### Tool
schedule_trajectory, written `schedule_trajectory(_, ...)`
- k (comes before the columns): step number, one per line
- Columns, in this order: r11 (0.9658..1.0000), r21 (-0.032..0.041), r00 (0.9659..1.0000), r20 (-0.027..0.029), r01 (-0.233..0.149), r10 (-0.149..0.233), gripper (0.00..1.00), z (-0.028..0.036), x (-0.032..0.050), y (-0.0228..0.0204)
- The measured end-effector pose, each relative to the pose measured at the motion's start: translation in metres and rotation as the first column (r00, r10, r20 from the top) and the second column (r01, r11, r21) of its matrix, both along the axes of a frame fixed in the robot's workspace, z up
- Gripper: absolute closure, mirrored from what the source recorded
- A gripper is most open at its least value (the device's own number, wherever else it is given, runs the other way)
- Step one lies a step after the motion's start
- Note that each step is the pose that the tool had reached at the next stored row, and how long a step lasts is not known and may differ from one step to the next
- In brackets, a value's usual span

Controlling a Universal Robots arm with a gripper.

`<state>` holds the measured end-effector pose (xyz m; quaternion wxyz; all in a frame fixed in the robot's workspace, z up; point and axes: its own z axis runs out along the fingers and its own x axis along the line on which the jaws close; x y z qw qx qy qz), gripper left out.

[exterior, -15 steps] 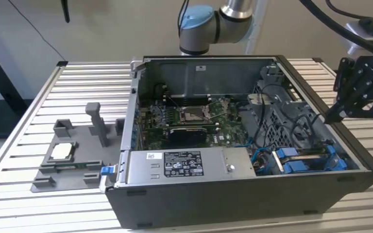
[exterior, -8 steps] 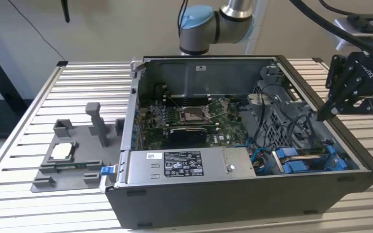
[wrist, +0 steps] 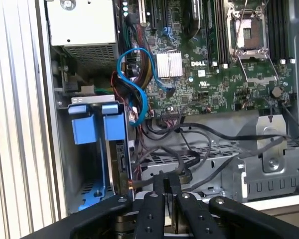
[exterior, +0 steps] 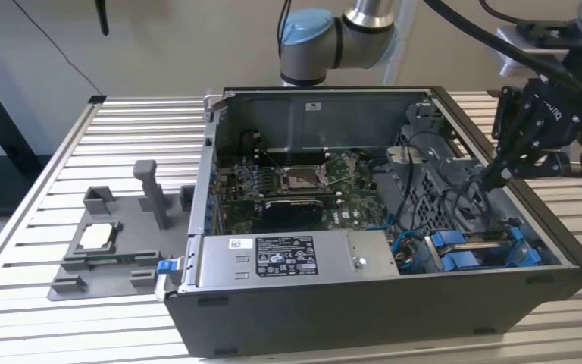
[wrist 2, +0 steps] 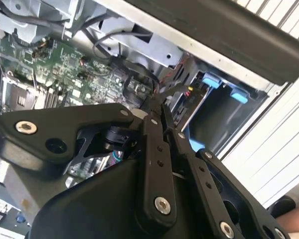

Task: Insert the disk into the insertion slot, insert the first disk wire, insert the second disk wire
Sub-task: 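Insert the second disk wire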

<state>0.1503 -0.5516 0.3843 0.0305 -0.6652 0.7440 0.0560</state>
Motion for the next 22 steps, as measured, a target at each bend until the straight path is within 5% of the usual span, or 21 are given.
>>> schedule_trajectory(3,0.9996,-0.029,1.0,0.0,-0.003,0.003,0.84,0.0,-0.0083,0.0007)
schedule_trajectory(8,0.998,-0.062,0.9999,-0.0002,-0.013,0.013,0.84,-0.0012,-0.0184,0.0007)
schedule_trajectory(14,0.9973,-0.0689,0.9997,-0.0002,-0.025,0.025,0.84,-0.0035,-0.0297,0.0007)
schedule_trajectory(22,0.9973,-0.0692,0.9997,0.0,-0.026,0.026,0.84,-0.0034,-0.03,0.0007)
